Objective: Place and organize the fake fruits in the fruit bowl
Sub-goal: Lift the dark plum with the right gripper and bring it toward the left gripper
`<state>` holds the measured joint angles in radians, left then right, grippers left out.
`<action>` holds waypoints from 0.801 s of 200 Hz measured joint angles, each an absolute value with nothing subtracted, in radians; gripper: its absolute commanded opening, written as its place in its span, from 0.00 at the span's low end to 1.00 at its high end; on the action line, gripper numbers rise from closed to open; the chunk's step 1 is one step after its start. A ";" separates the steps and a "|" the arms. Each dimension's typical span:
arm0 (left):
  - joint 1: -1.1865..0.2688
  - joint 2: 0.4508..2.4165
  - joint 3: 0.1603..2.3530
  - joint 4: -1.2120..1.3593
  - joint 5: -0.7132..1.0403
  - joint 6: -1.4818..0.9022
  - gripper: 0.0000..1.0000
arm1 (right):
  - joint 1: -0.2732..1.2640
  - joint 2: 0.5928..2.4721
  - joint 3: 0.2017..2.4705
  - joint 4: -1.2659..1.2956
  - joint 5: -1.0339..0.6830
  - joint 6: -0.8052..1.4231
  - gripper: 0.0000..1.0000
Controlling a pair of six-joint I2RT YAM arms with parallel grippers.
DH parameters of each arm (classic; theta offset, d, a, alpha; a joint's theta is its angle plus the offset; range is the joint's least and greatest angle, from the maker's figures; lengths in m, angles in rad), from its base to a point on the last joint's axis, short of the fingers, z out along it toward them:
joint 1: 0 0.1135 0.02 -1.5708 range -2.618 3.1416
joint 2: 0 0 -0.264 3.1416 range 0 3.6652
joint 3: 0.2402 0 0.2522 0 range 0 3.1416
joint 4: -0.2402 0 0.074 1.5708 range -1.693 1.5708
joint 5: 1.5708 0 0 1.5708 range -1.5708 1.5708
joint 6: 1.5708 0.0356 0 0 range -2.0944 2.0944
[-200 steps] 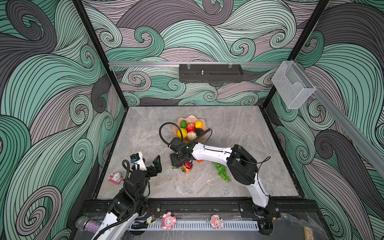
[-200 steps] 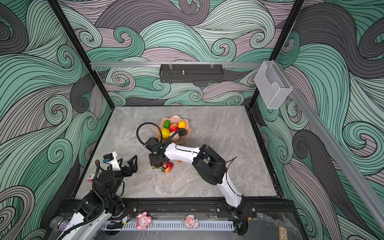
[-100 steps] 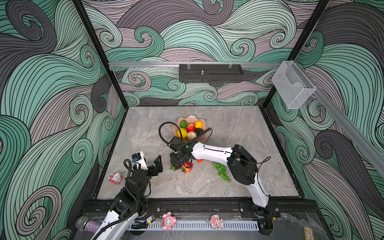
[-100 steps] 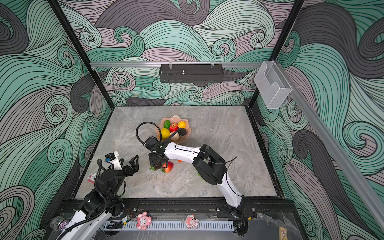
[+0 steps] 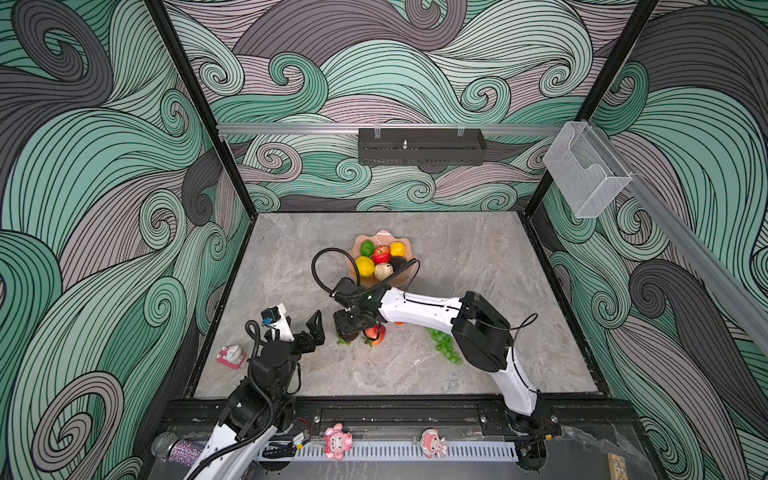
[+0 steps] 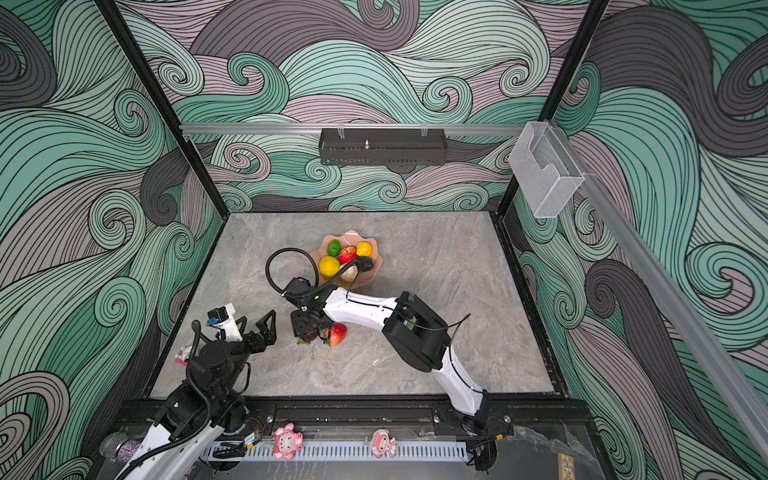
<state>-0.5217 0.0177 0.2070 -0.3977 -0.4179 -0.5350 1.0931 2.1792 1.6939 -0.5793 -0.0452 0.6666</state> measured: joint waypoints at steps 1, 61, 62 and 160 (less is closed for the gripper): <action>-0.522 0.017 0.207 -0.398 -0.418 -0.535 0.97 | 1.094 2.179 1.694 -0.580 -0.045 0.667 0.68; -0.522 0.015 0.207 -0.412 -0.407 -0.551 0.97 | 1.113 2.191 1.710 -0.596 -0.026 0.683 0.71; -0.522 0.015 0.207 -0.412 -0.407 -0.551 0.97 | 1.113 2.191 1.710 -0.596 -0.026 0.684 0.71; -0.522 0.016 0.207 -0.417 -0.371 -0.571 0.97 | 1.112 2.197 1.710 -0.595 -0.023 0.690 0.59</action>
